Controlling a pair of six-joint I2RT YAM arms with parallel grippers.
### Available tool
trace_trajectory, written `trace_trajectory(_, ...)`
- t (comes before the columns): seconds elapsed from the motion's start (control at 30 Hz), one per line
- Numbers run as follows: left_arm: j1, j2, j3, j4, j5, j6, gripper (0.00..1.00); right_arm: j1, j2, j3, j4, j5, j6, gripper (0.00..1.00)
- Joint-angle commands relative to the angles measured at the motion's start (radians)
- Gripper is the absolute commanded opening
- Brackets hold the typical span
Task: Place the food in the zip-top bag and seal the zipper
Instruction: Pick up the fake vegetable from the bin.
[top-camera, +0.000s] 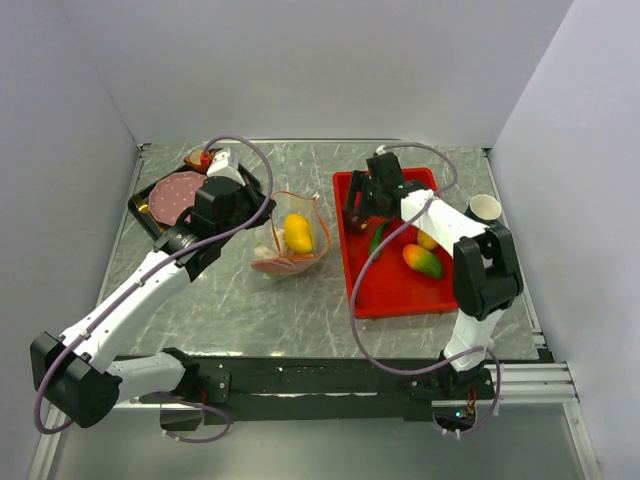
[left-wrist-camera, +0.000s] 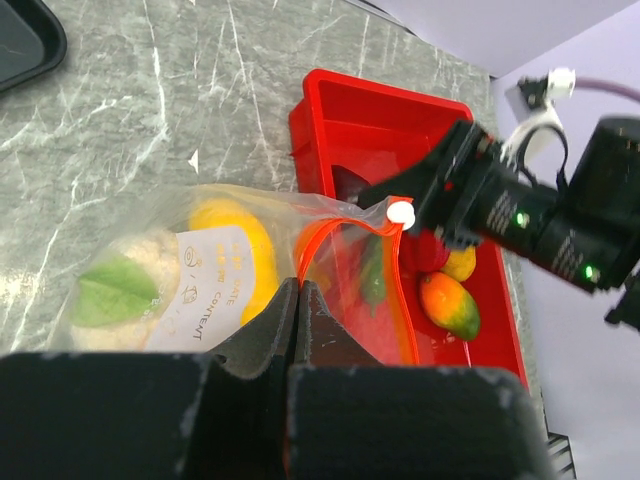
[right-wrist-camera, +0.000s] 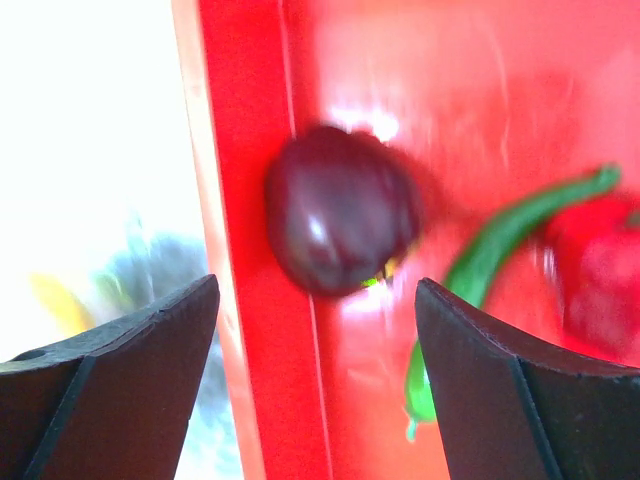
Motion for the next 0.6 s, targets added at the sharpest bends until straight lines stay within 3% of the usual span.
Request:
trace_trajectory(0.0, 0.004, -0.035, 0.018, 0.006, -0.025, 0.012, 0.01, -0.03, 0.089, 0.102, 0.0, -0.001, -0.021, 0.86)
trace_trajectory(0.57, 0.005, -0.039, 0.022, -0.006, -0.025, 0.015, 0.01, -0.056, 0.201, 0.13, -0.027, -0.099, -0.065, 0.85)
